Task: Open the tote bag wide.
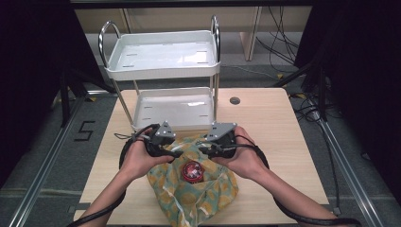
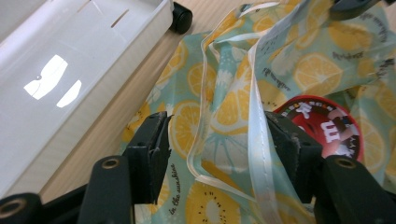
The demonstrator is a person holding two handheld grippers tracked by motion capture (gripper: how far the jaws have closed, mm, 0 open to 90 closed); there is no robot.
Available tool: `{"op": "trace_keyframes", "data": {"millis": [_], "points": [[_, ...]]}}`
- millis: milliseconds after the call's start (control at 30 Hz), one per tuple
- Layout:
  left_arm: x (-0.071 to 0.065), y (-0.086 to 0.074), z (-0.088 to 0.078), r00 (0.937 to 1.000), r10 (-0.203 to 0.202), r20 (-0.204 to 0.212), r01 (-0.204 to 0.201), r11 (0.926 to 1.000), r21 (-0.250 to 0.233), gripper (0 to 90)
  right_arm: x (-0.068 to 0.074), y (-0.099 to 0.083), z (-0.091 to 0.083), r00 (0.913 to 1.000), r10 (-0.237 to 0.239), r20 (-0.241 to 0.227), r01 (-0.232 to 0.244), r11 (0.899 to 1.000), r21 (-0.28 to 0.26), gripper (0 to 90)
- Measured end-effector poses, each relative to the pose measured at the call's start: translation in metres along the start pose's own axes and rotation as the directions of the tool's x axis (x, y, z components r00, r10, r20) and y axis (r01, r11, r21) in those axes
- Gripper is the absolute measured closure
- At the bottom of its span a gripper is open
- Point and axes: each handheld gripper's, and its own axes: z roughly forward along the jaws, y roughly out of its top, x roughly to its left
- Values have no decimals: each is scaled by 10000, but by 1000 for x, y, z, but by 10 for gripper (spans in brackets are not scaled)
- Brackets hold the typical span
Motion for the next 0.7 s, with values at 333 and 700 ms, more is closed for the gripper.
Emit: {"op": "trace_keyframes", "data": {"millis": [333, 700], "points": [[-33, 9, -46, 9947, 970, 355, -938, 9923, -809, 544, -10, -9, 30, 9945, 503, -922, -413, 9944, 973, 900], [-81, -24, 5, 9751, 1329, 1774, -1706, 9609, 2179, 835, -10, -2, 38, 9950, 842, -545, -781, 9913, 1059, 900]]}}
